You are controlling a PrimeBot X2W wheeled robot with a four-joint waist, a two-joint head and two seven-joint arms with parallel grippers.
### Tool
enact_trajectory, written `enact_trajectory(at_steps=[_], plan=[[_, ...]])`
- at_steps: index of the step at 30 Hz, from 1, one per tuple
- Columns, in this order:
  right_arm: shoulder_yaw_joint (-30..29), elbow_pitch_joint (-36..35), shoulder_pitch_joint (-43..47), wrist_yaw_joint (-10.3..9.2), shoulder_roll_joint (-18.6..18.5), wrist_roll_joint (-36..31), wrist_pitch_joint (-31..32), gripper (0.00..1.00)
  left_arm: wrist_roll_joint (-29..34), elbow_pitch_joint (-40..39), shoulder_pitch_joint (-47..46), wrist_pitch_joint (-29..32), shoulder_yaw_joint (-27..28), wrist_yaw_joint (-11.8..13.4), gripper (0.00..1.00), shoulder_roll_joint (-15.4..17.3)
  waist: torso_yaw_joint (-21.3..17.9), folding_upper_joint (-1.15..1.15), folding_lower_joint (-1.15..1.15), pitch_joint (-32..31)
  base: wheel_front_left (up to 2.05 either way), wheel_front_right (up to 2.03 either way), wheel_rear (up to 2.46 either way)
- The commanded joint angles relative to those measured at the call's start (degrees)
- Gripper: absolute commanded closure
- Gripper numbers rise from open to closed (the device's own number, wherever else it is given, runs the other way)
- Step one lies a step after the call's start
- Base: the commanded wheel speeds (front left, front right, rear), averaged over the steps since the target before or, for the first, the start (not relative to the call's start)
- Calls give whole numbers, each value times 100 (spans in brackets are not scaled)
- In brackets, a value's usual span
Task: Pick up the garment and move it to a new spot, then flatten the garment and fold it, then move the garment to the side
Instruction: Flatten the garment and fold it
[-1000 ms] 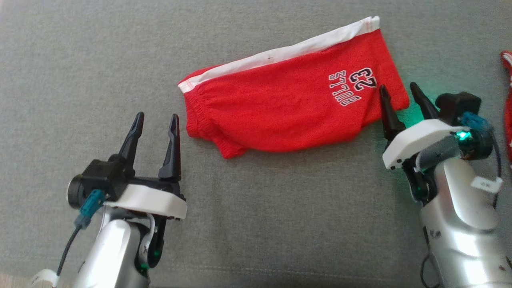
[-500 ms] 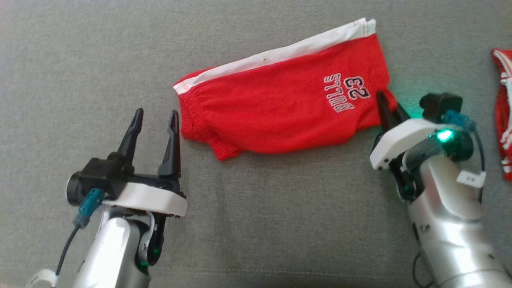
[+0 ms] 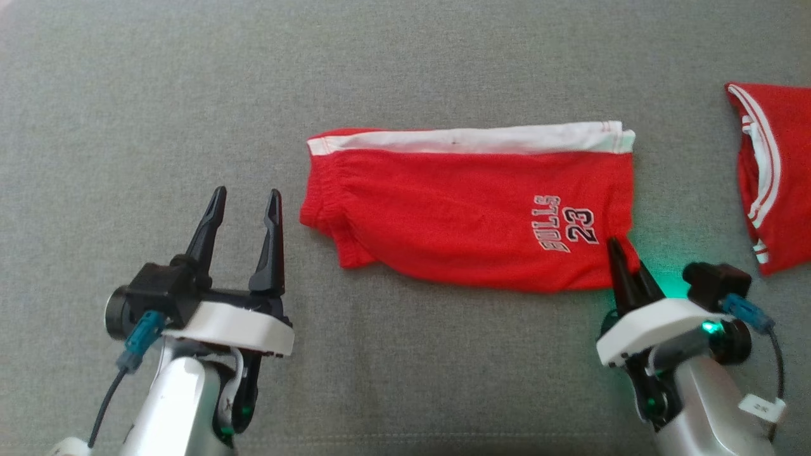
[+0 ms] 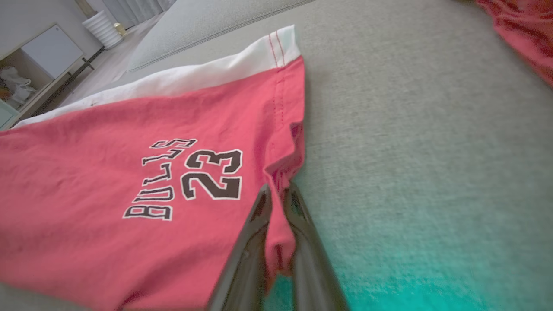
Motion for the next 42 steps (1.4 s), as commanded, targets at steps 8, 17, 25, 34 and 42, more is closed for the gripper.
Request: enact_trajectory(at_steps=[8, 17, 25, 34, 42], plan=[[-300, -635, 463, 37, 8, 101, 284, 100, 61, -152, -14, -69, 196, -45, 0, 59, 34, 0, 0, -142, 0, 0, 0], [234, -1625, -127, 37, 8, -221, 961, 100, 36, -140, -1, -69, 174, -59, 0, 11, 150, 0, 0, -225, 0, 0, 0], [1967, -1777, -1197, 37, 8, 186, 1452, 100, 14, -111, -41, -69, 165, -63, 0, -91, 453, 0, 0, -269, 0, 0, 0], [3418, -687, -1698, 37, 8, 1288, 1178, 100, 18, -60, -65, -69, 133, -101, 0, -224, 938, 0, 0, -222, 0, 0, 0], [3958, -106, -1858, 37, 8, 1543, 929, 0, 57, -75, -10, -69, 248, -98, 0, -253, 893, 0, 0, -158, 0, 0, 0]])
